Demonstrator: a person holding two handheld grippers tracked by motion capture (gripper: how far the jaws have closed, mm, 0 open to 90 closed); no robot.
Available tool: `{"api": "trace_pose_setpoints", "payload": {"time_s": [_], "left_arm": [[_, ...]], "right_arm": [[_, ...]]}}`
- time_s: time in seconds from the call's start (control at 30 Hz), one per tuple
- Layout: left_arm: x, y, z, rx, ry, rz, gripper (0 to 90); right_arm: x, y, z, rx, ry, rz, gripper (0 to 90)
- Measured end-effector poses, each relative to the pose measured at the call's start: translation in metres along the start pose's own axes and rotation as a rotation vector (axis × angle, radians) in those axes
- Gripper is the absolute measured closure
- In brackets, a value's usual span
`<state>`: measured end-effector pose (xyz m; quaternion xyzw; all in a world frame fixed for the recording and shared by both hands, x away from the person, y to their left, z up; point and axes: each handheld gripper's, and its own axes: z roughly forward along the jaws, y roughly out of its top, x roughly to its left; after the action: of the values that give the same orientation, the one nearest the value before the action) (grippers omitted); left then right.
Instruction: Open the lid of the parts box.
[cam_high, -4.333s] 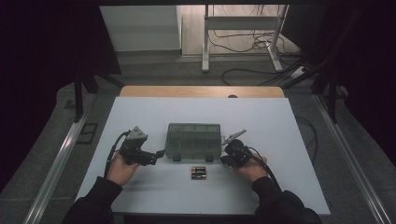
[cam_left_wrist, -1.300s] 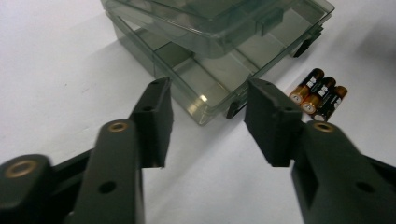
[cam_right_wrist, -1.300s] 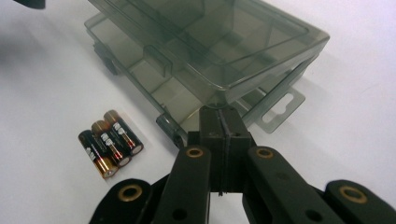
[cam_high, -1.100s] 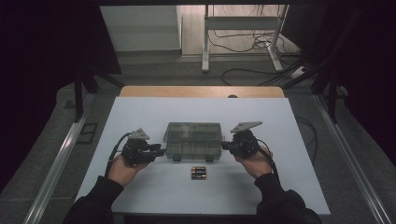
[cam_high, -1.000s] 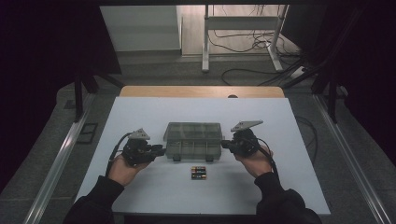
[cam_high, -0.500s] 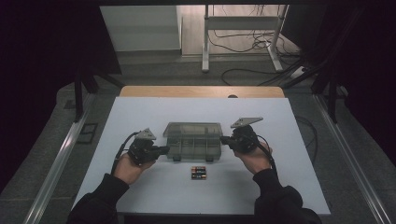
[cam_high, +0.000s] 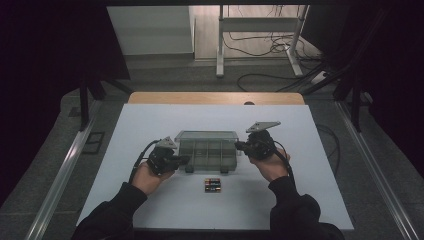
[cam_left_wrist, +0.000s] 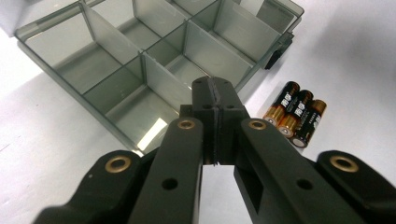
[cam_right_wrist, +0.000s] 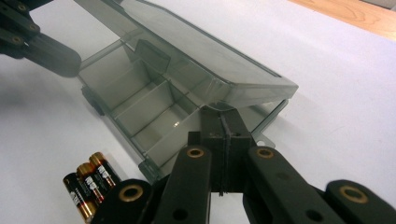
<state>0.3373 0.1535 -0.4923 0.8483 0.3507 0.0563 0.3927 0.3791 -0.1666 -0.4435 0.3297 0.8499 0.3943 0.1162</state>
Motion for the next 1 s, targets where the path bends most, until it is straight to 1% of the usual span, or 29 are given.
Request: {"api": "trace_pose_setpoints", "payload": {"time_s": [0.23,0.3,0.5,0.67,0.77,0.87,1.0], "left_arm": [[-0.002,0.005,0.009,0.004,0.009,0.025,89.2],[-0.004,0.006,0.013,0.001,0.013,0.023,89.2],[-0.005,0.007,0.018,0.002,0.020,0.029,89.2],[-0.006,0.006,0.023,0.013,0.031,0.036,89.2],[-0.007,0.007,0.024,0.023,0.041,0.056,89.2],[-0.008,0.007,0.025,0.023,0.049,0.063,89.2],[-0.009,0.006,0.025,0.021,0.047,0.062,89.2]], "right_arm": [[-0.003,0.005,0.002,-0.006,0.001,0.006,88.8],[-0.004,0.006,0.003,-0.006,0.003,0.011,88.8],[-0.006,0.010,0.005,-0.009,0.002,0.014,88.8],[-0.009,0.013,0.007,-0.018,0.002,0.018,88.8],[-0.011,0.015,0.008,-0.021,0.000,0.023,88.8],[-0.014,0.018,0.010,-0.027,-0.001,0.027,88.8],[-0.015,0.020,0.011,-0.030,-0.002,0.027,88.8]]}}
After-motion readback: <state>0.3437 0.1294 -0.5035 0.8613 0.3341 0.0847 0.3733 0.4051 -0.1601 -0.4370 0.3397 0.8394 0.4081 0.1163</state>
